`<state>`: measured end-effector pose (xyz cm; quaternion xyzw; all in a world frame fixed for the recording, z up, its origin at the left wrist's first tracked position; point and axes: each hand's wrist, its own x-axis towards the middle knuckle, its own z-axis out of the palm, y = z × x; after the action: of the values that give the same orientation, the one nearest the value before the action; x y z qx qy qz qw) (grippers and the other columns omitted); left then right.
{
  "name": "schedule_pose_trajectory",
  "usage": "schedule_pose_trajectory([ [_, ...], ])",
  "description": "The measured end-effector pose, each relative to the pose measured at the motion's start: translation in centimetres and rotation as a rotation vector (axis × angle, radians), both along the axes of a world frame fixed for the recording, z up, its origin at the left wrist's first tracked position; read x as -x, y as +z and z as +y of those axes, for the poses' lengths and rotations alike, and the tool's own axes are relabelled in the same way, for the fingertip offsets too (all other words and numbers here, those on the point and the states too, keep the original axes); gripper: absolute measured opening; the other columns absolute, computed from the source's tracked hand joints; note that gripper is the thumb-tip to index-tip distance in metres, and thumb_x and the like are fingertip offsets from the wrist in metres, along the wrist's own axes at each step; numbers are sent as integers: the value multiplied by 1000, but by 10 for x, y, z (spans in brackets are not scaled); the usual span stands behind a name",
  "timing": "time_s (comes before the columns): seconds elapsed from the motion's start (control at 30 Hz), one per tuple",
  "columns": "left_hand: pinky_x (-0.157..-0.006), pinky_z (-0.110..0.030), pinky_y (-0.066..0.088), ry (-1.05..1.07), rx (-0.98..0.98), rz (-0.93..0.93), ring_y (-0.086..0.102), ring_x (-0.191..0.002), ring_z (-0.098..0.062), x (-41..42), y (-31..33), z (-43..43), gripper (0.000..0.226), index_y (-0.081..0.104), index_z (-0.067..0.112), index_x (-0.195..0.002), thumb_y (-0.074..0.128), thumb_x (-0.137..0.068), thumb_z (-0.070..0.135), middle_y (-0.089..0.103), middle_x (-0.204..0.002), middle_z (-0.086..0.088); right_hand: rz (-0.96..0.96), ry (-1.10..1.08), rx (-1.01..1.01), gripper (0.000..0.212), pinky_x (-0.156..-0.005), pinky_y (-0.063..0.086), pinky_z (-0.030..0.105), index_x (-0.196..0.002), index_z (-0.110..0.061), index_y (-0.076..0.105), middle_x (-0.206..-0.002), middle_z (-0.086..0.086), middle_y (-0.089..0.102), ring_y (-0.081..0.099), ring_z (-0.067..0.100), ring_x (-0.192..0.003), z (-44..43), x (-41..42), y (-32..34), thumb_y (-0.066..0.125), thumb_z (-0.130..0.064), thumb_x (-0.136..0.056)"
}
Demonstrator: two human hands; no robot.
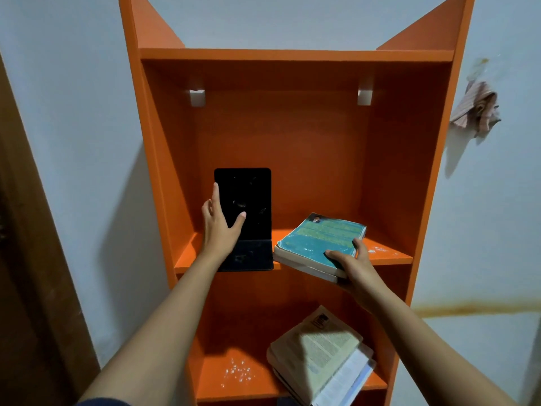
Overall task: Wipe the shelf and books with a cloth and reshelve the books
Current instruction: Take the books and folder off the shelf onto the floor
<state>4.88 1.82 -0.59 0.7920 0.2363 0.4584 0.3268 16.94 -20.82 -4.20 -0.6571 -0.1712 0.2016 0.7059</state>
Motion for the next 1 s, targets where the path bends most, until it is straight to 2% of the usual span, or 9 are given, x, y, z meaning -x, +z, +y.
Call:
schedule_pose_trajectory([
  [0.1, -114, -53, 21, -81, 35, -56, 18, -143, -29, -8, 2, 11, 85, -2, 40, -148, 60, -91, 31, 13, -158, -3, -1, 2, -10, 78, -59, 47, 31, -145, -30, 17, -103, 4, 60, 61, 18, -77, 1, -5, -3, 64, -13, -87],
  [0.23, -102, -56, 40, -86, 50, -149, 45, -125, -35, -5, -4, 21, 79, 7, 62, -138, 60, -91, 27, 38, -144, -13, -4, -16, -19, 75, -58, 44, 30, -144, -31, 21, -102, 3, 62, 59, 16, -74, -1, -7, -5, 64, -12, -86],
  [0.33, -90, -38, 48, -78, 33, -184, 50, -103, -28, 5, -10, 18, 73, 16, 52, -142, 58, -92, 21, 48, -121, -8, 12, -24, -43, 74, -60, 44, 31, -144, -30, 24, -103, 1, 61, 60, 17, -77, -10, -4, -5, 64, -8, -85],
  [0.4, -79, -23, 44, -74, 20, -209, 47, -92, -18, 13, -9, 12, 70, 21, 39, -146, 59, -92, 17, 45, -110, 1, 14, -27, -45, 74, -61, 45, 31, -144, -30, 25, -106, 0, 61, 61, 18, -81, -19, 2, -3, 64, -8, -85],
  [0.5, -94, -25, 39, -135, -3, -243, 41, -114, -6, 29, -5, -5, 68, 24, 35, -146, 59, -92, 13, 37, -129, 22, 33, -39, -60, 72, -63, 48, 31, -143, -29, 28, -109, 0, 60, 63, 19, -84, -37, 19, 1, 65, -7, -84],
  [0.63, -105, -41, 39, -209, -82, -193, 37, -135, -23, 62, 0, -38, 67, 22, 40, -146, 55, -94, 15, 33, -147, 14, 34, -77, -108, 73, -66, 53, 33, -142, -28, 30, -121, 4, 59, 66, 20, -88, -64, 53, 2, 65, -5, -82],
  [0.73, -103, -37, 40, -210, -163, -165, 39, -134, -23, 96, 3, -60, 66, 21, 43, -145, 54, -95, 16, 32, -142, 19, 7, -105, -124, 76, -69, 54, 36, -142, -28, 29, -129, 6, 55, 66, 23, -93, -85, 84, 2, 67, -5, -81],
  [0.83, -98, -36, 42, -144, -223, -98, 45, -130, -22, 136, -1, -76, 63, 22, 42, -145, 54, -95, 20, 40, -146, 7, -55, -107, -149, 77, -61, 53, 30, -142, -29, 29, -127, 5, 54, 67, 22, -90, -102, 120, -2, 68, -5, -80],
  [1.0, -90, -40, 47, -36, -295, 11, 54, -119, -28, 213, -25, -84, 61, 22, 44, -145, 53, -95, 24, 50, -141, -2, -184, -48, -131, 74, -70, 59, 28, -141, -23, 34, -135, 5, 49, 66, 19, -96, -108, 176, -20, 68, 2, -79],
])
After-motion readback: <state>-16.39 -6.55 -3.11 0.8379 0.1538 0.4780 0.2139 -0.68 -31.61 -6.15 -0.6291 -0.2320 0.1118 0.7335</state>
